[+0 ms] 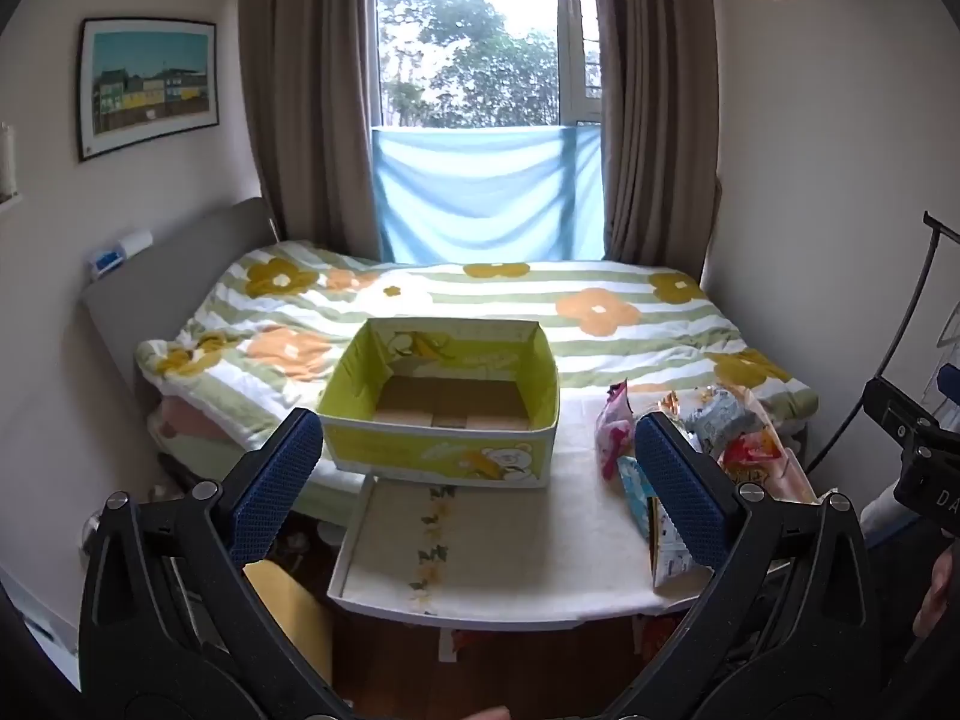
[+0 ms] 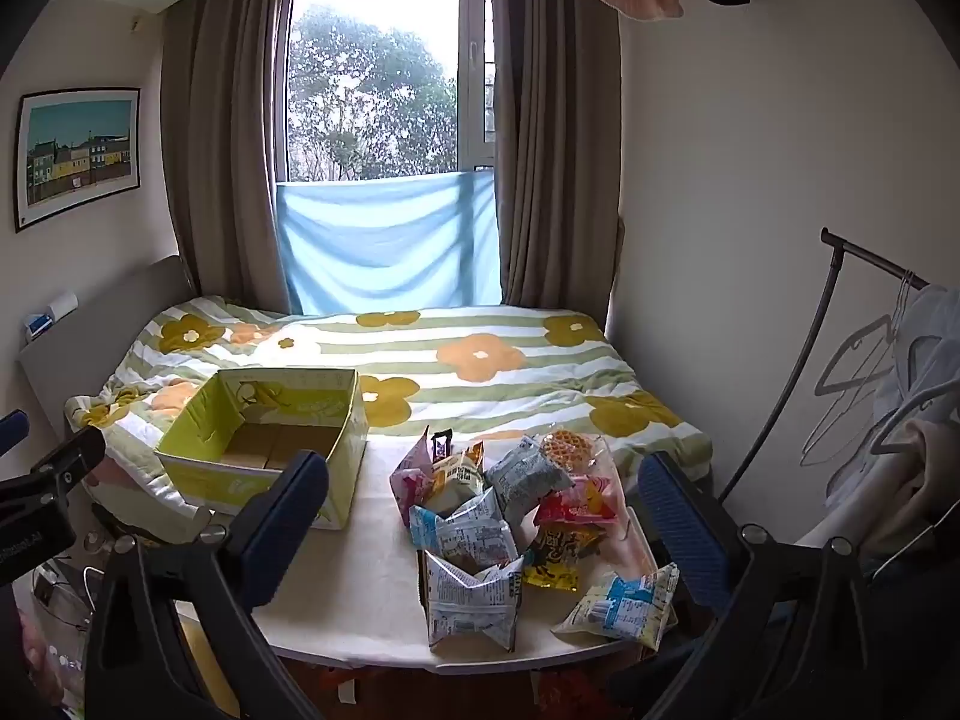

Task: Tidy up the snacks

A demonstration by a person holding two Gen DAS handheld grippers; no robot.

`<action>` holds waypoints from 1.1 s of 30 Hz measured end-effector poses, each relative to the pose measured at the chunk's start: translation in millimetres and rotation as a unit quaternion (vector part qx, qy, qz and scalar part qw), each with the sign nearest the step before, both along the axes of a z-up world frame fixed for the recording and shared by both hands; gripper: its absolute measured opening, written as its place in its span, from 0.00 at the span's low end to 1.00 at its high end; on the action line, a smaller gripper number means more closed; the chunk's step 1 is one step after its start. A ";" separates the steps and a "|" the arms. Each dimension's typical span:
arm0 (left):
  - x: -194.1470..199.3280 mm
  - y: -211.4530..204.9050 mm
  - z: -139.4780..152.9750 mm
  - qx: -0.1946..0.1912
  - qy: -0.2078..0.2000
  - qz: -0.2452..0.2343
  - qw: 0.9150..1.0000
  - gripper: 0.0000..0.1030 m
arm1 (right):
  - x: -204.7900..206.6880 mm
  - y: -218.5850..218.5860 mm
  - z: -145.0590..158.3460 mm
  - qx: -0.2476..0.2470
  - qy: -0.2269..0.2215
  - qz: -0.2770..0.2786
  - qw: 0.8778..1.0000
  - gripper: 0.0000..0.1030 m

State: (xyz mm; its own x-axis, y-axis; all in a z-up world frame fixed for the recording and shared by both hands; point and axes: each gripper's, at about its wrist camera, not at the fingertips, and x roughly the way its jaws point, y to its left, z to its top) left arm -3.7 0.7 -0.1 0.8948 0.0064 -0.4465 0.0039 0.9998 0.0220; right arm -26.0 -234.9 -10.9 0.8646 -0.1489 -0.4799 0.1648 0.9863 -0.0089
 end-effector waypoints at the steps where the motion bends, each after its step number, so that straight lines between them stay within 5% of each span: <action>1: -2.3 0.0 0.3 0.000 -0.001 0.001 1.000 1.00 | 0.0 0.0 0.0 0.000 0.000 0.000 1.000 1.00; 33: 7.7 -3.9 -4.9 0.008 0.017 -0.022 1.000 1.00 | 5.2 -0.3 -6.1 0.006 0.014 -0.005 1.000 1.00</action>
State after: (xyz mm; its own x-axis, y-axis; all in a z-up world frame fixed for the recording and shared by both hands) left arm 4.0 -3.2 -5.0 0.8787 -0.0251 -0.4768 0.0482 0.9982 0.0363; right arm -20.8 -235.2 -17.0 0.8495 -0.1510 -0.5055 0.1738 0.9848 -0.0022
